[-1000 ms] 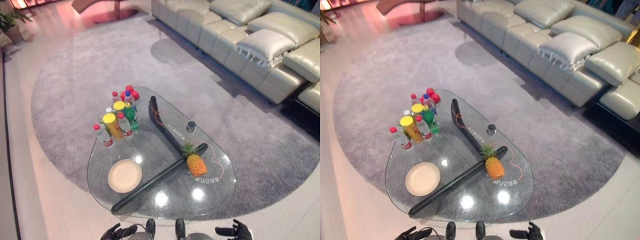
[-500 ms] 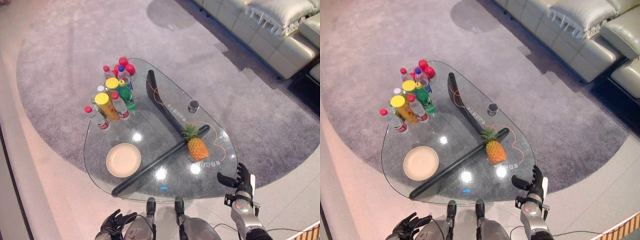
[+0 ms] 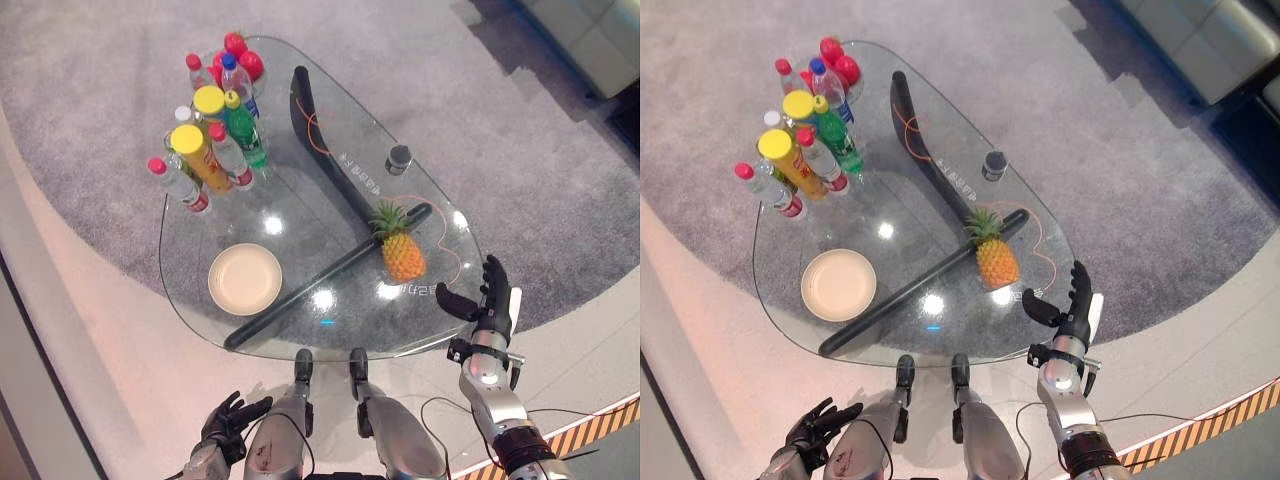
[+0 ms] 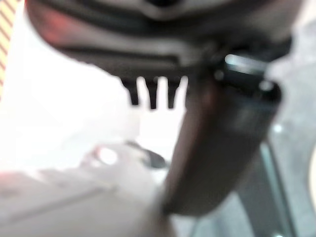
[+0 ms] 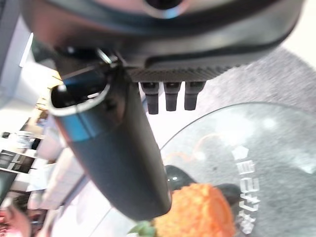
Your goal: Pick up the fruit to the plate
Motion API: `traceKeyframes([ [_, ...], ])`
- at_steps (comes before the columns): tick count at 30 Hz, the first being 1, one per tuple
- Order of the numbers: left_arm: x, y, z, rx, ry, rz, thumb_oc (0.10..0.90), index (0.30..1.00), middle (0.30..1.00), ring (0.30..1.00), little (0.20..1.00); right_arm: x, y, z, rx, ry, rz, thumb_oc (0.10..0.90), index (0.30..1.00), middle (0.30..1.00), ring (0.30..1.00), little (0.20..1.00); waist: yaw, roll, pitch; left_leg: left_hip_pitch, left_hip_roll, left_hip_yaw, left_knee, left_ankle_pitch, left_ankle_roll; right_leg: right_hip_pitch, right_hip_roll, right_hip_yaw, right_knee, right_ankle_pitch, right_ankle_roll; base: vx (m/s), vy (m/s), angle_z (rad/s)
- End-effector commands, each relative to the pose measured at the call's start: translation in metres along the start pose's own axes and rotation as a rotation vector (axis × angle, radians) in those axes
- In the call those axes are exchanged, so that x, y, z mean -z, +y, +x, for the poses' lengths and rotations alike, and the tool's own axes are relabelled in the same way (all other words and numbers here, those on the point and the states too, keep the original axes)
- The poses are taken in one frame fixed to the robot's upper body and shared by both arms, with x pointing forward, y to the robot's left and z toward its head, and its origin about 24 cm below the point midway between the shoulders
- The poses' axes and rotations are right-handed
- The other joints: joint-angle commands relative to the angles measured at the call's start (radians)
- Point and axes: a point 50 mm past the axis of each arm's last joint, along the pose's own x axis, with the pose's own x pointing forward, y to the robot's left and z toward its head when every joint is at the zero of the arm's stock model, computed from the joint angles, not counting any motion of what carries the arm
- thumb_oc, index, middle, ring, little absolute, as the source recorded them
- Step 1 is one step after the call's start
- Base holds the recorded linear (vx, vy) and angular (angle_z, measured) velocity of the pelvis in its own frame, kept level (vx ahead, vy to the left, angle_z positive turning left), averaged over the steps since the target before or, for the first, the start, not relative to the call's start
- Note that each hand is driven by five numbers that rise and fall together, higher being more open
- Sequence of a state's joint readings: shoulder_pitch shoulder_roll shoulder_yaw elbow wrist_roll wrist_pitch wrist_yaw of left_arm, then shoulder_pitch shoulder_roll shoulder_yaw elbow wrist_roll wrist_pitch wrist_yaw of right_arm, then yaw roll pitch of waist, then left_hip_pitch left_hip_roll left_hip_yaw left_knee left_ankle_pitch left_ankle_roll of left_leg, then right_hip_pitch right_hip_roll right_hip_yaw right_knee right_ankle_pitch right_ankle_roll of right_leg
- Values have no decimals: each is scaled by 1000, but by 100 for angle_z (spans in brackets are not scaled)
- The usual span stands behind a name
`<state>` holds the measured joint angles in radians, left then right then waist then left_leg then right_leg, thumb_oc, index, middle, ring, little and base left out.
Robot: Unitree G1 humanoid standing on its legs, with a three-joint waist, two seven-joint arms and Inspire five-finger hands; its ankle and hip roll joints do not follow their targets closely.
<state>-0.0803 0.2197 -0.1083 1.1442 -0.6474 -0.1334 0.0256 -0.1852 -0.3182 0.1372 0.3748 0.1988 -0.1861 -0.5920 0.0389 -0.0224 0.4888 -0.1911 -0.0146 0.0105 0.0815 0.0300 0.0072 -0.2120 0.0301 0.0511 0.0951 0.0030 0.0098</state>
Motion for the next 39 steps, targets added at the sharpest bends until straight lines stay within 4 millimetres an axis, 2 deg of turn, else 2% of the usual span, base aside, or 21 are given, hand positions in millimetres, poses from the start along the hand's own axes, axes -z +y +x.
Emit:
traceKeyframes([
  [1,20,12,-7,-21,58,9,800,900,900,900,900,-63,-5,5,-17,-315,109,800,900,900,900,900,9,-36,-36,-109,-72,-77,171,-83,33,-33,-43,-102,69,6,9,0,0,0],
  [4,14,5,-4,9,46,4,800,900,900,900,900,-85,2,11,-36,-386,133,800,900,900,900,900,16,-38,-17,-141,-74,-80,197,-83,30,-58,-46,-111,85,3,4,-18,28,13],
  [11,6,-5,-2,46,21,-26,800,900,900,900,900,-109,16,20,-43,-424,132,800,900,900,900,900,30,-31,20,-193,-82,-92,236,-81,26,-106,-50,-124,118,-3,-4,-12,43,7],
  [21,-4,-17,0,90,-6,-41,800,900,900,900,900,-120,27,30,-28,-421,105,800,900,900,900,900,38,-24,31,-290,-91,-89,271,-77,29,-212,-51,-131,162,-2,-6,-9,44,8],
  [29,-13,-22,2,106,-28,-49,800,900,900,900,900,-128,22,51,59,-445,-29,800,900,900,900,900,51,-15,31,-340,-91,-81,264,-67,33,-274,-54,-137,175,6,4,-9,18,0],
  [39,-20,-27,3,120,-45,-42,800,900,900,900,900,-141,27,58,85,-479,-64,800,900,900,900,900,60,-13,31,-368,-97,-78,261,-61,34,-309,-59,-137,179,14,12,0,0,0],
])
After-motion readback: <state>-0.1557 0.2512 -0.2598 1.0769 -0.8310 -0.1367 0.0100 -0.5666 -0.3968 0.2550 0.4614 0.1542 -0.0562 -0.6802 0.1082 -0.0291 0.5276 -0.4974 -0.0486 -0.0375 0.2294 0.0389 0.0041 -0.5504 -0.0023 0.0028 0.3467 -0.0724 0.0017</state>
